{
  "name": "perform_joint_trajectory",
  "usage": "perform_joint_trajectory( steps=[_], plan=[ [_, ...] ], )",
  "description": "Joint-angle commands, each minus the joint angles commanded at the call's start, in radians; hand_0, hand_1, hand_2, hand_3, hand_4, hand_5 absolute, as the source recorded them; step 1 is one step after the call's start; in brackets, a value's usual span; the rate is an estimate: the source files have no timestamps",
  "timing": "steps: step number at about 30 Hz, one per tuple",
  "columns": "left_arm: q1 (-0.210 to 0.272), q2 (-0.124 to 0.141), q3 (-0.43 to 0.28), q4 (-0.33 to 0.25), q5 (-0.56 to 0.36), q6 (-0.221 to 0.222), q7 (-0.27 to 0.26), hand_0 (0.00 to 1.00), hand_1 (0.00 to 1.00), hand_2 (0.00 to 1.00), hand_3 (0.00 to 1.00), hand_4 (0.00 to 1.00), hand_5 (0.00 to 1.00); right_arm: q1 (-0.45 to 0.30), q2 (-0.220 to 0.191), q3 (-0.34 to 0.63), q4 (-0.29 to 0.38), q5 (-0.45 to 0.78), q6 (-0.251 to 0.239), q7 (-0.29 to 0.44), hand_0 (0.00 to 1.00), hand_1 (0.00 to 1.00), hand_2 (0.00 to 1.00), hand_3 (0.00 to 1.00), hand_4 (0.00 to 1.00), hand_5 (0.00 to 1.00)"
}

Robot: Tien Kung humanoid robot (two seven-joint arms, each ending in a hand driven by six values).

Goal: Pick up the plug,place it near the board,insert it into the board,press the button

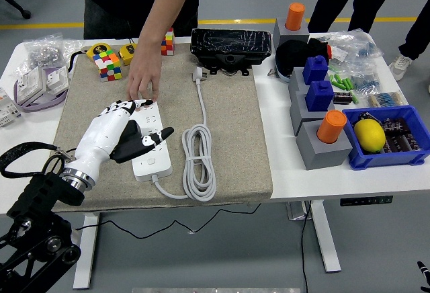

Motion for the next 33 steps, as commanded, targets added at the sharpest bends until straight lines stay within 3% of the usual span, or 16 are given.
perform_joint_trajectory(
  steps=[2,3,8,9,14,16,22,30,33],
  plan=[
    [0.007,0.0,-0.014,0.0,0.054,-0.053,0.036,0.719,0.732,0.71,0.858,0.973,0.678,0.0,0.0,0.002,0.0,-0.003,0.0,-0.001,0.865,0.831,0.795,0.827,0.998,0.998],
    [0.008,0.001,-0.02,0.0,0.087,-0.097,0.058,0.356,0.422,0.46,0.877,0.782,0.332,0.0,0.0,0.003,0.0,-0.004,0.0,-0.001,0.865,0.83,0.795,0.826,0.998,0.998],
    [0.01,0.004,-0.028,0.0,0.144,-0.255,0.094,0.356,0.422,0.46,0.877,0.782,0.332,0.003,0.0,0.002,0.0,-0.003,0.0,0.0,0.865,0.83,0.795,0.826,0.998,0.998],
    [0.01,0.004,-0.029,0.0,0.144,-0.288,0.103,0.214,0.127,0.207,0.787,0.613,0.002,0.004,0.0,0.001,0.0,-0.003,0.0,0.0,0.865,0.83,0.794,0.825,0.998,0.998],
    [0.005,0.011,-0.02,0.0,0.123,-0.48,0.155,0.214,0.127,0.207,0.787,0.613,0.002,0.004,0.0,0.003,0.0,-0.005,0.0,0.0,0.865,0.83,0.794,0.825,0.998,0.998],
    [0.005,0.012,-0.016,0.0,0.113,-0.525,0.162,0.202,0.076,0.156,0.779,0.572,0.002,0.002,0.0,0.003,0.0,-0.005,0.0,0.0,0.864,0.829,0.794,0.825,0.998,0.998],
    [-0.004,0.011,-0.01,0.0,0.101,-0.542,0.159,0.192,0.056,0.143,0.783,0.549,0.002,0.002,0.0,0.006,0.0,-0.008,-0.001,-0.001,0.864,0.83,0.793,0.825,0.998,0.998],
    [-0.012,0.01,-0.001,0.0,0.119,-0.493,0.14,0.196,0.047,0.142,0.821,0.551,0.002,0.002,0.0,0.006,0.0,-0.008,-0.002,-0.001,0.863,0.83,0.793,0.824,0.998,0.998],
    [-0.015,0.013,0.005,0.0,0.118,-0.493,0.14,0.194,0.045,0.137,0.833,0.551,0.002,0.001,0.0,0.005,0.0,-0.007,-0.002,-0.001,0.863,0.83,0.793,0.824,0.998,0.998]
  ],
)
